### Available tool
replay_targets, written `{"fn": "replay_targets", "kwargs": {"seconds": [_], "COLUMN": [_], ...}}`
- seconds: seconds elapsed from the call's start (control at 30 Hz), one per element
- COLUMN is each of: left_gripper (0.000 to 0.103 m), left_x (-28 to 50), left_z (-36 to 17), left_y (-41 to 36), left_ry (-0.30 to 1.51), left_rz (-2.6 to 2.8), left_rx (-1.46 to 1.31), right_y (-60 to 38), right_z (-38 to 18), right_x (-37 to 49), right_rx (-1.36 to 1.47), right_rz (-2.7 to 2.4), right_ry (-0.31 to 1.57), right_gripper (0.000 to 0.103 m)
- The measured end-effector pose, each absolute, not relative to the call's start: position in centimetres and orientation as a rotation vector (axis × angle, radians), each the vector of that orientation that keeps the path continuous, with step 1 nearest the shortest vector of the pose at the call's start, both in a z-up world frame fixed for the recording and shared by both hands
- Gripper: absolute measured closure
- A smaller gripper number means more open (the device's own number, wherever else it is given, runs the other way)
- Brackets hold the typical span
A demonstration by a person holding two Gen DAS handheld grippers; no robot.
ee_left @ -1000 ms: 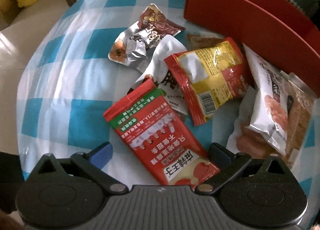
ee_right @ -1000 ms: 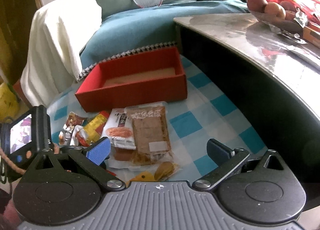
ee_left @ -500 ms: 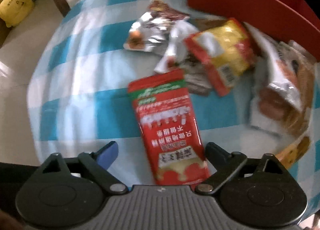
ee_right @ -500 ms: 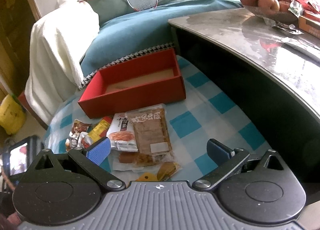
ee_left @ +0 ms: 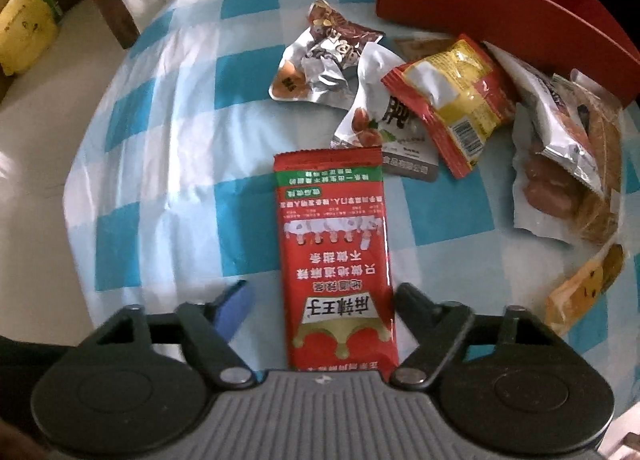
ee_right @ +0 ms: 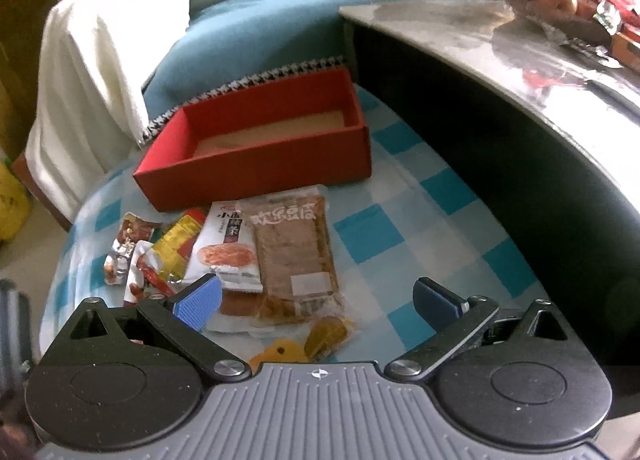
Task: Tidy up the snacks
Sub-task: 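Lower the left tool onto the red-and-white bar packet and close it, then grasp the brown translucent snack bag with the right tool while the left holds its packet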
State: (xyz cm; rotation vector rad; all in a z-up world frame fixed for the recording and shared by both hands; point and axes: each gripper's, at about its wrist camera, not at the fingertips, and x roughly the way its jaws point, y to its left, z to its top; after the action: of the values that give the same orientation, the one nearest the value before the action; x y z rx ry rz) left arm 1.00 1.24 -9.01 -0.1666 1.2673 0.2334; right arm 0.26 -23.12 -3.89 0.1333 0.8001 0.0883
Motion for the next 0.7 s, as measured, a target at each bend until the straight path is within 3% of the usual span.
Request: {"fn": "replay_targets", "kwargs": {"seconds": [0.03, 0.1, 0.37, 0.7], "left_gripper": [0.057, 0.061, 0.064, 0.064], "left_x": [1.1, 1.6, 3.9, 6.1], "left_z": [-8.7, -8.4, -7.1, -6.1], "left_y": [1.0, 0.7, 1.9, 1.9], "left_ry": [1.268, 1.271, 1.252, 1.250], "left_rz": [0.204, 0.165, 0.017, -0.120], "left_rx": [-0.153, -0.133, -0.164, -0.253], "right_y": [-22.9, -22.4, -21.5, -22.1], "right_z": [-3.9, -3.5, -4.5, -9.6], "right_x": [0.8, 2.0, 6.8, 10.3], "right_rx": [0.132, 0.124, -0.043, 0.029], "right_rz": [0.089, 0.094, 0.011, 0.043], "right_ry": [0.805, 0.806, 0.849, 0.983], "right_gripper": [0.001, 0.003, 0.003, 0.007]}}
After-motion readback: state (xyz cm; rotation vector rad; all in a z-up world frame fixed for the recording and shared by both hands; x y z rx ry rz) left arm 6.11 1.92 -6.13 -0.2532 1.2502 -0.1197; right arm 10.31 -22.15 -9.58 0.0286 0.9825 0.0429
